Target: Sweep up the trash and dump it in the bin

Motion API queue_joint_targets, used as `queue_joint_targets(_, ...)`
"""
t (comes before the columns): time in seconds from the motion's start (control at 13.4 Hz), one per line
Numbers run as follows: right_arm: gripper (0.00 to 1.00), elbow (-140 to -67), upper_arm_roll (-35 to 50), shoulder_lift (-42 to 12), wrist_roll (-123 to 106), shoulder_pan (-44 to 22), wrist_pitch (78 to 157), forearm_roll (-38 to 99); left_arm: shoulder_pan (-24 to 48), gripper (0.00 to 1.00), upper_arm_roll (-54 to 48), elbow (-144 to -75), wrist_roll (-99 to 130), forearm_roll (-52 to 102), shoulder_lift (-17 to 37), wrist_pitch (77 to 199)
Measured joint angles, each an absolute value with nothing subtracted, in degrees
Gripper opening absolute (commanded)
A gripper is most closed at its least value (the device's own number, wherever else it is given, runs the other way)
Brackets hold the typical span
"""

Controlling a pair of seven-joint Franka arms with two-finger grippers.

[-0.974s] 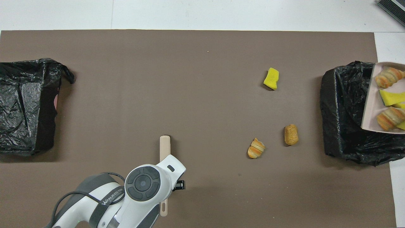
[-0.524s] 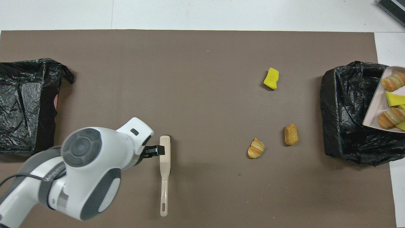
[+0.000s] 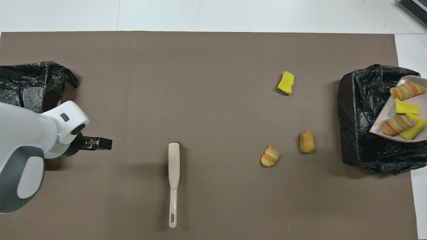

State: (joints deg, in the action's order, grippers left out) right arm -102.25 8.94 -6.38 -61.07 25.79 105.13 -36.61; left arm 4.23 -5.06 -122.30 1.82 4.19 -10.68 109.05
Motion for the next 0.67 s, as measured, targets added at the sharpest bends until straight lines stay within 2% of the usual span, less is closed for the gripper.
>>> queue_joint_targets(0.3, 0.0, -101.8, 9.0, -6.0, -54.2, 21.9, 99.5, -37.4, 2.5, 1.0, -5.1, -106.5, -0.2, 2.8, -8.6, 94.7)
queue_joint_targets(0.67, 0.0, -100.1, 8.7, -5.9, -53.3, 21.9, 92.7, -38.9, 2.5, 1.0, -5.3, -97.8, -0.4, 1.6, -8.1, 85.5)
